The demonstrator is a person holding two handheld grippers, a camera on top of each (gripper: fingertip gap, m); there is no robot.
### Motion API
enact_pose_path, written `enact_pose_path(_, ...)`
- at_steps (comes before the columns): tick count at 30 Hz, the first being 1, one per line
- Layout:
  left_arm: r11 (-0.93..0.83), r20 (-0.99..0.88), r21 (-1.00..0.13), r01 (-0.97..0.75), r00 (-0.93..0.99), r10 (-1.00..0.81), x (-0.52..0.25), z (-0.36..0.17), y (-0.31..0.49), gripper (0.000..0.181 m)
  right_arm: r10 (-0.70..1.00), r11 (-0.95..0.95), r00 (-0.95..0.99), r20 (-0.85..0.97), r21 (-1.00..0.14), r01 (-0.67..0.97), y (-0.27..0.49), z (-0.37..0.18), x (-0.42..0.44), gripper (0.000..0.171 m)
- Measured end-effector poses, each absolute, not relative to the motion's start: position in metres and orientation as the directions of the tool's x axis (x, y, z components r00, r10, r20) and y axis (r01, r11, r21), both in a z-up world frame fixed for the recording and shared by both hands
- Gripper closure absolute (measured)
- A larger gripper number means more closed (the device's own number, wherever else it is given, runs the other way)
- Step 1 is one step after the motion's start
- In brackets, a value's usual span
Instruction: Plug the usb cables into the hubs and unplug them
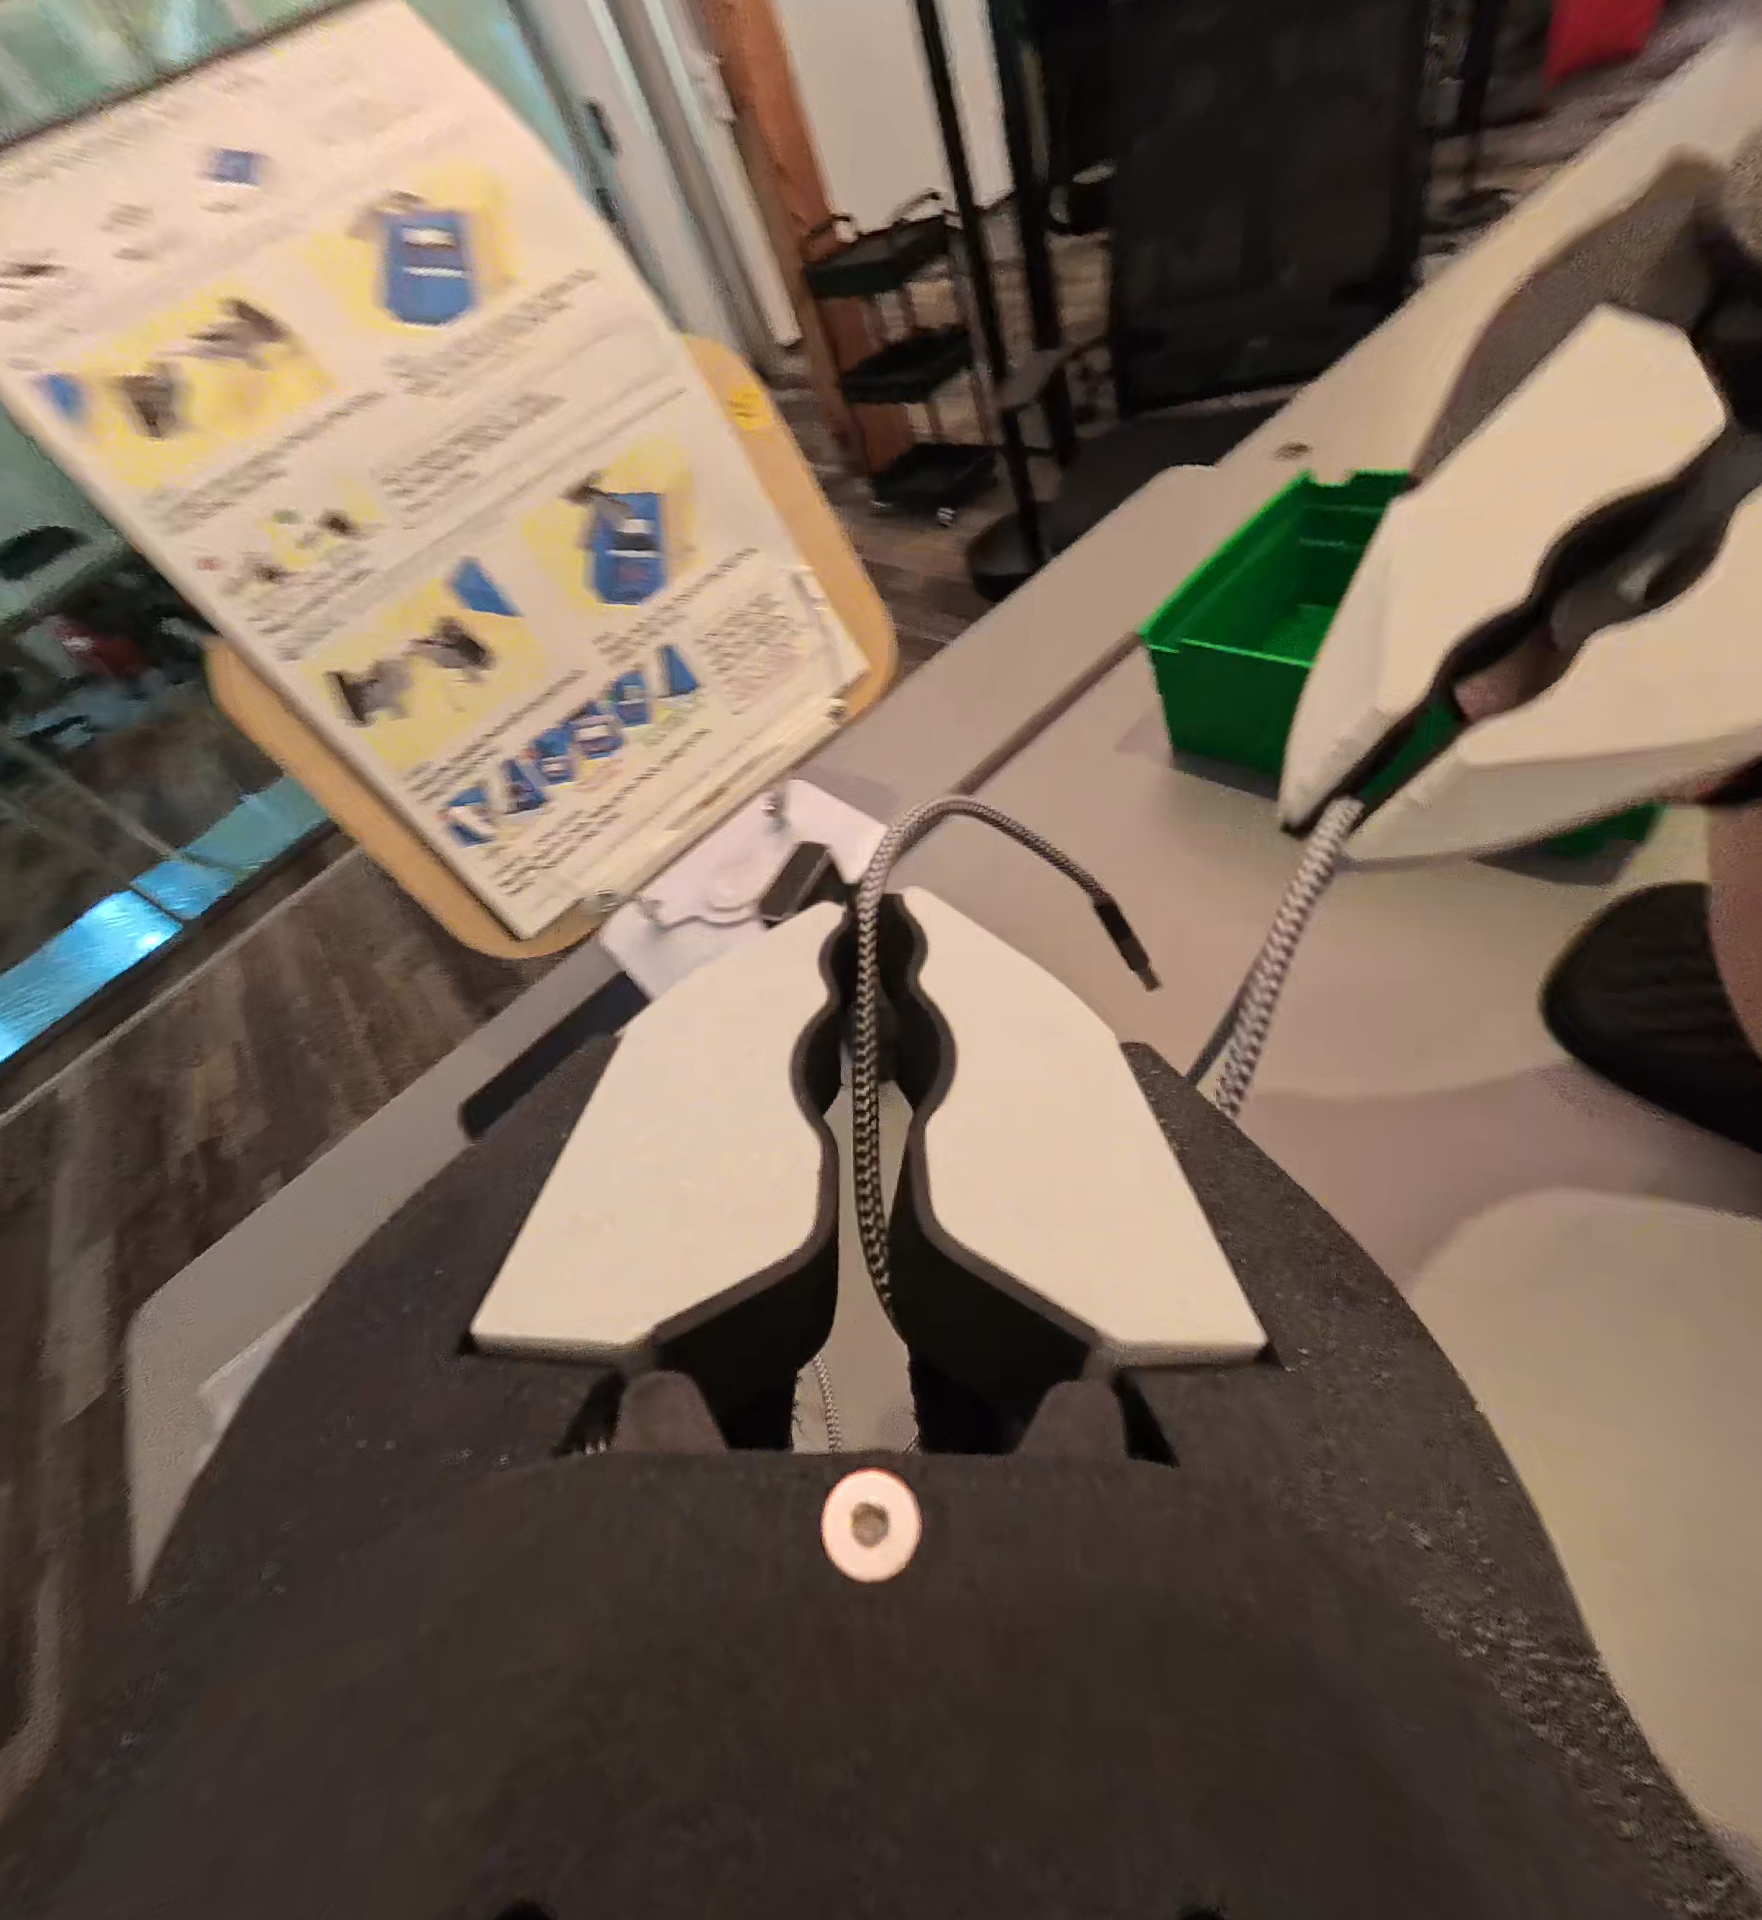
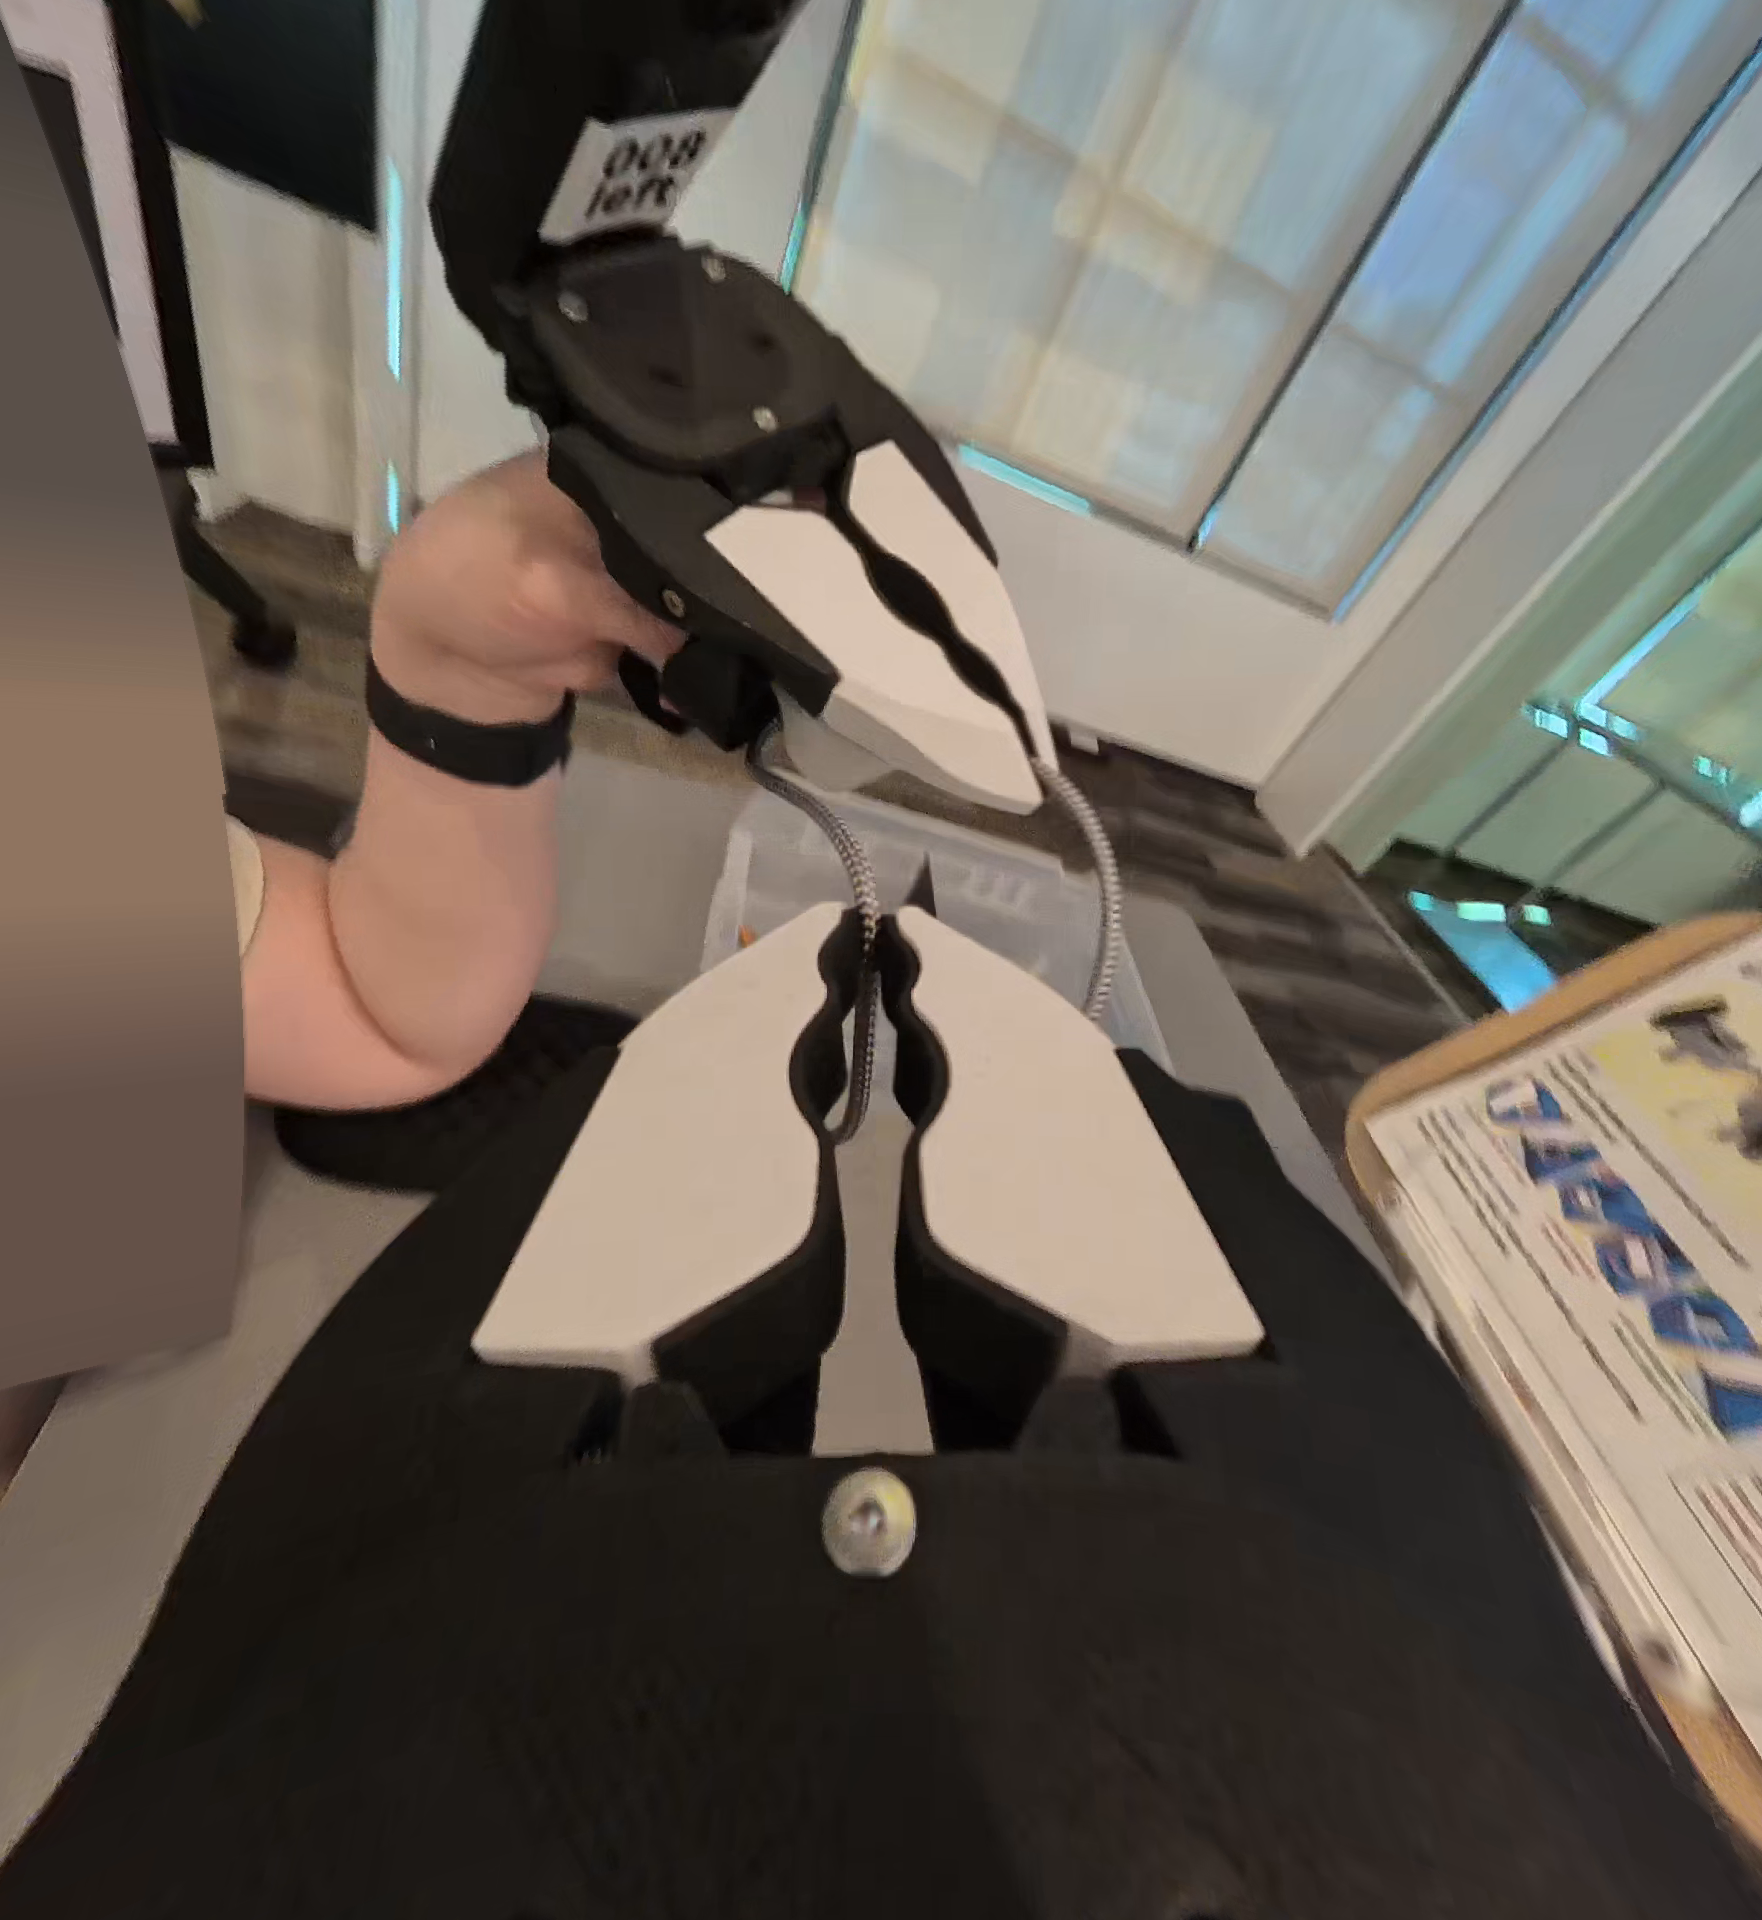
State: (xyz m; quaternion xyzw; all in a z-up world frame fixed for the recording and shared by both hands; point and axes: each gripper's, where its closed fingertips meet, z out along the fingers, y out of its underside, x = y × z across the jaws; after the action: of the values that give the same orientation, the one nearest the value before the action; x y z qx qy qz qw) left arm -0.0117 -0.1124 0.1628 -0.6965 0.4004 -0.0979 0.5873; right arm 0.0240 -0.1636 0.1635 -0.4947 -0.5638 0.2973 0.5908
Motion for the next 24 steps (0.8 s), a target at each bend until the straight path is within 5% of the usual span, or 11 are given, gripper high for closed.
enact_pose_path(8, -0.049, -0.215, -0.864, -0.501, 0.455, -0.864, 0.06, 0.117, -0.11, 0.175, 0.91, 0.069, 0.325, 0.257, -0.867, 0.493, -0.137, 0.123, 0.115, 0.167)
enact_pose_path(13, -0.169, -0.141, -0.817, -0.551, 0.476, -0.868, 0.059, 0.09, -0.082, 0.166, 0.96, -0.105, 0.242, 0.143, -0.617, 0.78, -0.117, 0.026, 0.172, 0.167)
enact_pose_path(24, -0.239, -0.135, -0.674, -0.699, 0.434, -0.891, 0.037, 0.055, -0.077, 0.158, 0.88, -0.241, 0.111, -0.462, -0.233, 0.942, -0.139, -0.112, 0.196, 0.167)
